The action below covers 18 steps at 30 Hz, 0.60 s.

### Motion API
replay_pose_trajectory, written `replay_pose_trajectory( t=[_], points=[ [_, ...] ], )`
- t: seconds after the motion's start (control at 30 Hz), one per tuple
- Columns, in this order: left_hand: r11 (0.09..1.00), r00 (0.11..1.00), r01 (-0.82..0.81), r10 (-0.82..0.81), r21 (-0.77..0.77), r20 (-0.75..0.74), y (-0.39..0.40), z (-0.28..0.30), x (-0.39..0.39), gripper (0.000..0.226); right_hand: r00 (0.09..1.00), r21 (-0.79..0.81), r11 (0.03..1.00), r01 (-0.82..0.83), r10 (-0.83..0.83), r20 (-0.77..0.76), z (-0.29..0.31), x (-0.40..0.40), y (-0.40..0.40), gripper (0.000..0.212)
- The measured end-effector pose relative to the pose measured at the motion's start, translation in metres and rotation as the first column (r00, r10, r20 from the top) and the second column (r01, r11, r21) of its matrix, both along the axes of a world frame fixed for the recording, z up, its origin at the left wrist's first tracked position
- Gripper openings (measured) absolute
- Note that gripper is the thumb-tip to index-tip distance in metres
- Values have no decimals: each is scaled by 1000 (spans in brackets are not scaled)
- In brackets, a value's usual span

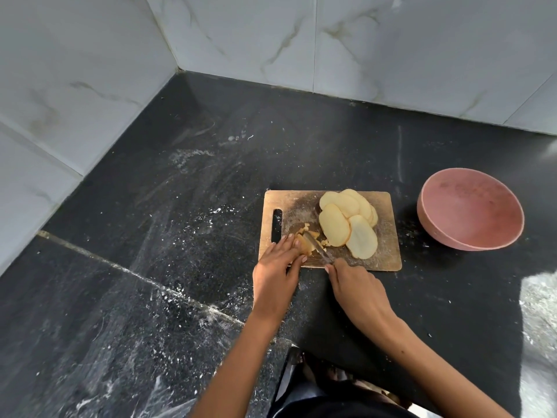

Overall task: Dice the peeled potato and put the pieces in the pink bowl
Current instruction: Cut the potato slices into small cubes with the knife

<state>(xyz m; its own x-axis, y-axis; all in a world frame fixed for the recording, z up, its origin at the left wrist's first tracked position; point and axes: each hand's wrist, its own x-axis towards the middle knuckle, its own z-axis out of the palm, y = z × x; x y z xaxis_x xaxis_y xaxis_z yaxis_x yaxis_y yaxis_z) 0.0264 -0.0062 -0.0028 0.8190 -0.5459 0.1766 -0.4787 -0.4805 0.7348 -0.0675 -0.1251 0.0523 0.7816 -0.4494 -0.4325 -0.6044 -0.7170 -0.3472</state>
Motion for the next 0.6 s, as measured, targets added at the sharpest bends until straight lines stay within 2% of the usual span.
replay_pose_trajectory(
  t=[0.17, 0.3, 0.6],
  points=[
    [1000, 1000, 2, -2, -10, 12, 1, -5, -1, 32, 999, -58, 998, 22, -20, 33, 2, -1, -3, 29],
    [1000, 1000, 6, -7, -22, -16, 1, -5, 0, 32, 999, -54, 998, -38, 37, -24, 0, -4, 1, 28],
    [999, 999, 20, -21, -27, -39, 2, -3, 1, 32, 998, -77, 997, -25, 20, -68, 2, -4, -1, 29]
  ],
)
